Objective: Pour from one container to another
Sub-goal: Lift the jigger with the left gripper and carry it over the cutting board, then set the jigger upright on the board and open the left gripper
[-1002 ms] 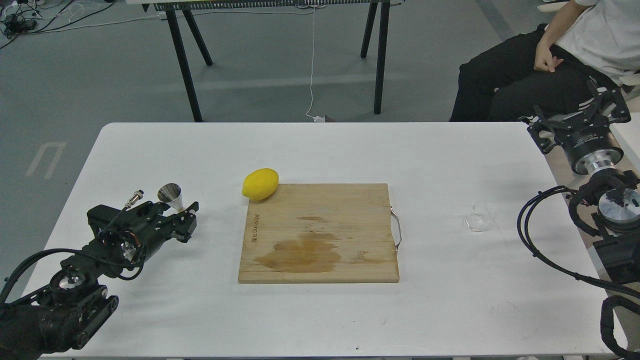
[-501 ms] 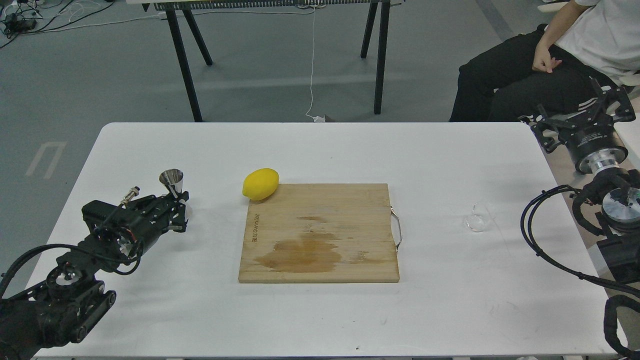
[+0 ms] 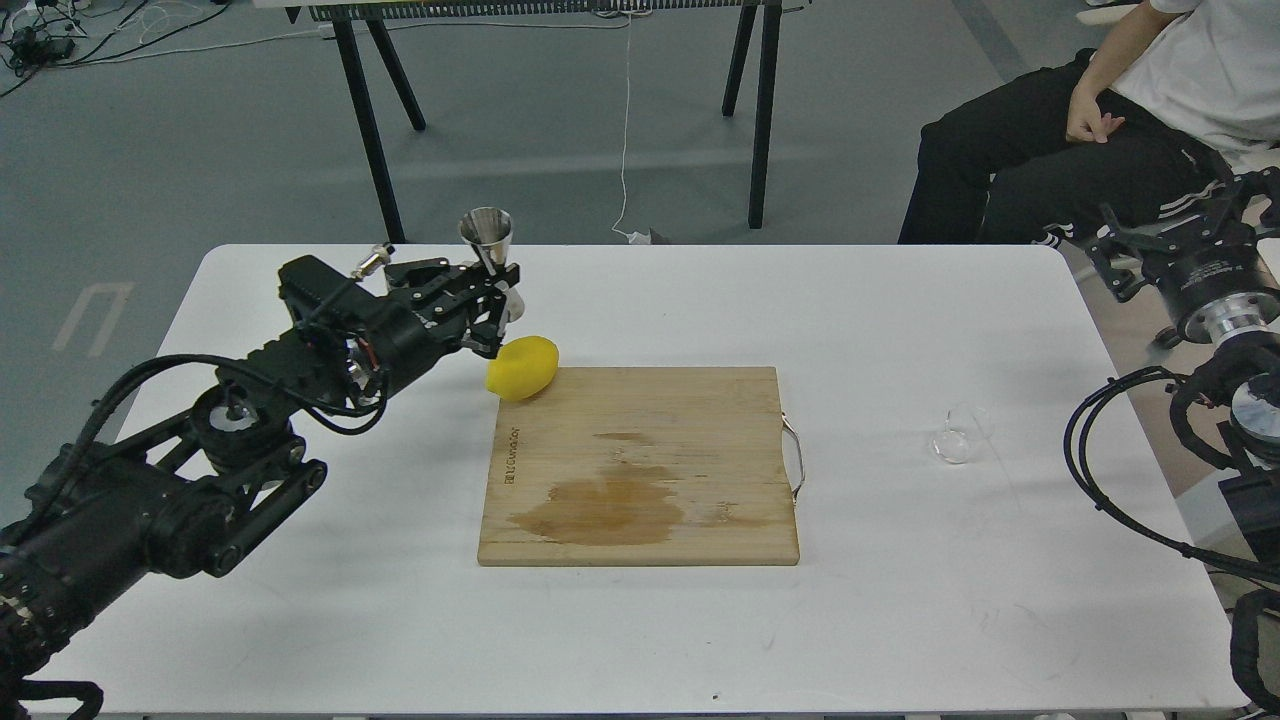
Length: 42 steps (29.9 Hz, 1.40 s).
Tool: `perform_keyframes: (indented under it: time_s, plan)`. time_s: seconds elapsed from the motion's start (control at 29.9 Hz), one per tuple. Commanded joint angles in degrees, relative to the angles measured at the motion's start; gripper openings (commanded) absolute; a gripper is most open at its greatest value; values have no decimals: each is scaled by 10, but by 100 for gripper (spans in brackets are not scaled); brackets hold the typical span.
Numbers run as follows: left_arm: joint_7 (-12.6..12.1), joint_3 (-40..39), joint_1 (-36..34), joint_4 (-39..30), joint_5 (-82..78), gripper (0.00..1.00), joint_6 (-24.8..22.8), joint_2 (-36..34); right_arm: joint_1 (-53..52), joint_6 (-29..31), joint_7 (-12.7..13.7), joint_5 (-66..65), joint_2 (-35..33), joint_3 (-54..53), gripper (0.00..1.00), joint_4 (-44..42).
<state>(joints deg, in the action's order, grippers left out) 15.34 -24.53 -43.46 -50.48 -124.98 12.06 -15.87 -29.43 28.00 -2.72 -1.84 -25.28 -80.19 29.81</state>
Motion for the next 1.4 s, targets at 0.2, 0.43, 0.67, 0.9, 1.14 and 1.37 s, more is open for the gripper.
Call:
perform_keyframes:
  time_s: [0.2,0.43,0.67,0.9,1.14,1.37]
  plan:
    - [-20,111,-16,20,0,4,0,80,3,0,0,0,-10,-1,99,0]
    - [-21,150,-12,42,0,5,0,104,7,0,0,0,-10,-1,99,0]
    - [-21,159,-3,71,0,7,0,108,7,0,0,0,-8,0,99,0]
    - [-20,165,-3,80,0,17,0,126,8,0,0,0,-8,1,99,0]
    - [-20,164,11,80,0,18,1,130,8,0,0,0,-8,2,99,-1]
    - [-21,159,11,80,0,28,3,130,8,0,0,0,-8,2,99,-1]
